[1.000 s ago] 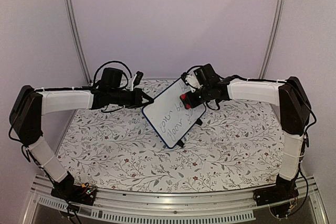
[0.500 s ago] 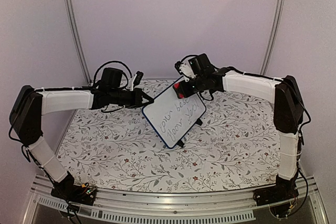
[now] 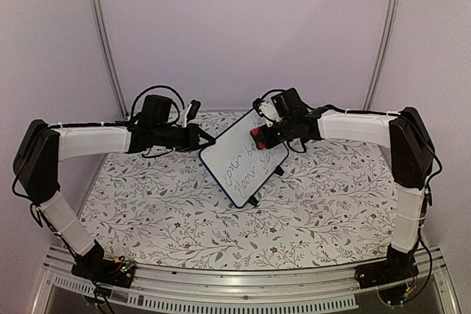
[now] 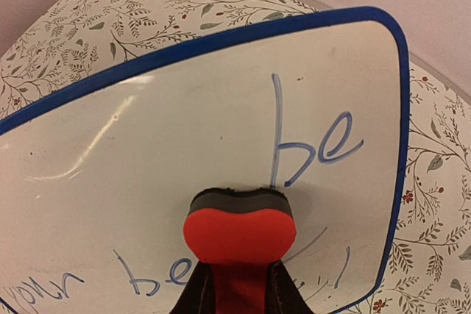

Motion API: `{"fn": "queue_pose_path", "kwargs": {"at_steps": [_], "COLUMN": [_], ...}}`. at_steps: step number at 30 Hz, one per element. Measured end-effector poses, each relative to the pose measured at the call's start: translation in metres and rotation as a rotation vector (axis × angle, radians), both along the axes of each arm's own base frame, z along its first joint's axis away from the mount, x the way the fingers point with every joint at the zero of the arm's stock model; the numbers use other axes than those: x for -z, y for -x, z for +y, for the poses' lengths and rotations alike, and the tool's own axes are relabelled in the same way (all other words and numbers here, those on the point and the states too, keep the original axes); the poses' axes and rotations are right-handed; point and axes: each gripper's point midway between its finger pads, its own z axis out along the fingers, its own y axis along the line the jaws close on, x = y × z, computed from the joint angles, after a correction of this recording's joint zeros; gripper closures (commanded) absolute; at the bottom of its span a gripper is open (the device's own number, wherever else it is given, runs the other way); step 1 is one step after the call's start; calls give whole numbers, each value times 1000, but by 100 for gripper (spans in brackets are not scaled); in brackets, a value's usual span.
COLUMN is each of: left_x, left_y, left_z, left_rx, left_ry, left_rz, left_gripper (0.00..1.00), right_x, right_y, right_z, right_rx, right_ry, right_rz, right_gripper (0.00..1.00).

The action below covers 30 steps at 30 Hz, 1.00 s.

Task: Erase the whiteboard
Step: Erase the whiteboard at the center of the board.

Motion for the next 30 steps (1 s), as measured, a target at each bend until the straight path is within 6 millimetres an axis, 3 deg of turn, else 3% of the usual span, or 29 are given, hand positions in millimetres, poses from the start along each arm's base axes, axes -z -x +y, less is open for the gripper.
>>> {"fn": "queue_pose_path", "kwargs": {"at_steps": [7,17,23,30], "left_x": [0,-2,-2,0], "left_y": [0,1,1,0], "left_z": [0,-1,-1,0], "left_rx": [3,10,8,0], "left_ry": [2,8,7,1], "left_rz": [0,-3,-4,-1], "left_gripper": [100,100,100,100], "right_x": [-5,-35,-30,0], "right_y": [-3,-34,-37,-23], "right_z": [-1,3,-2,-19], "right_rx": [4,31,39,49], "right_ry": [7,-25,-21,10], "right_rz": [9,-35,-31,7], "right_gripper": [95,94,95,95]}}
